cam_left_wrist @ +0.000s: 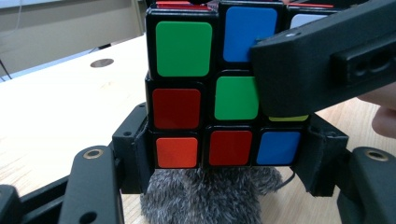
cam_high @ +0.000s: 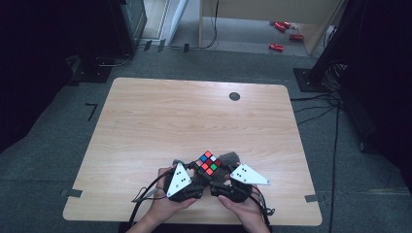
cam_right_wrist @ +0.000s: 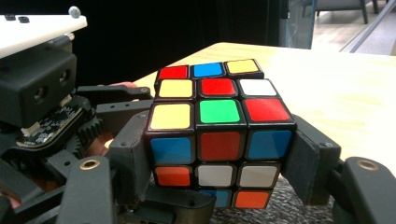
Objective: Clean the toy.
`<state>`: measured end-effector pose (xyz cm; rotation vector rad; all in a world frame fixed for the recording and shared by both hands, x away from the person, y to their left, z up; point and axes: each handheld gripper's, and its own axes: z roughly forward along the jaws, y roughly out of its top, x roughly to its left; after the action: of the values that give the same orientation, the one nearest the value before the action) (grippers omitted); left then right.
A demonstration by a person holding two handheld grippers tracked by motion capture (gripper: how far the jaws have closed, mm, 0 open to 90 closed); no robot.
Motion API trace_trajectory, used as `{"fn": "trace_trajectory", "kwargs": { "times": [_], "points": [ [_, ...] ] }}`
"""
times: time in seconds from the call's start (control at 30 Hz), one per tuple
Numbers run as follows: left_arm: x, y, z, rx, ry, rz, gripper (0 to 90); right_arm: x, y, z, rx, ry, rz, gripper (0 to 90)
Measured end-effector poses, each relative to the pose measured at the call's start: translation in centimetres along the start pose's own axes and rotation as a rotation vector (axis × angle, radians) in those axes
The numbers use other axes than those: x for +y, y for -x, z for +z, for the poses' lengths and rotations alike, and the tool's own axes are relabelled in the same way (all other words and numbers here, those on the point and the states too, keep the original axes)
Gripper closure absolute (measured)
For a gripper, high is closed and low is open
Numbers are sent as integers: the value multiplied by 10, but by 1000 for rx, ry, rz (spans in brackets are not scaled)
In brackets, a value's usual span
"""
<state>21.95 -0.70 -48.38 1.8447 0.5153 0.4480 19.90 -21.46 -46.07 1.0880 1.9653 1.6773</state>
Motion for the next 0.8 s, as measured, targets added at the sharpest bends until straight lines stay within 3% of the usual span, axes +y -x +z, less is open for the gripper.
{"fn": "trace_trajectory", "kwargs": {
  "times": [0.2,0.37,0.6,0.8],
  "points": [
    [2,-7,-8,-34,-5,18,344,1,-1,-2,42,-2,-17,312],
    [3,-19,-15,-16,-14,-2,345,4,0,-7,71,28,-6,304],
    [3,-37,-26,-14,-55,-13,346,5,10,-13,36,43,-2,312],
    [3,-33,-25,-31,-107,37,347,5,8,-10,22,38,-10,312]
  ]
}}
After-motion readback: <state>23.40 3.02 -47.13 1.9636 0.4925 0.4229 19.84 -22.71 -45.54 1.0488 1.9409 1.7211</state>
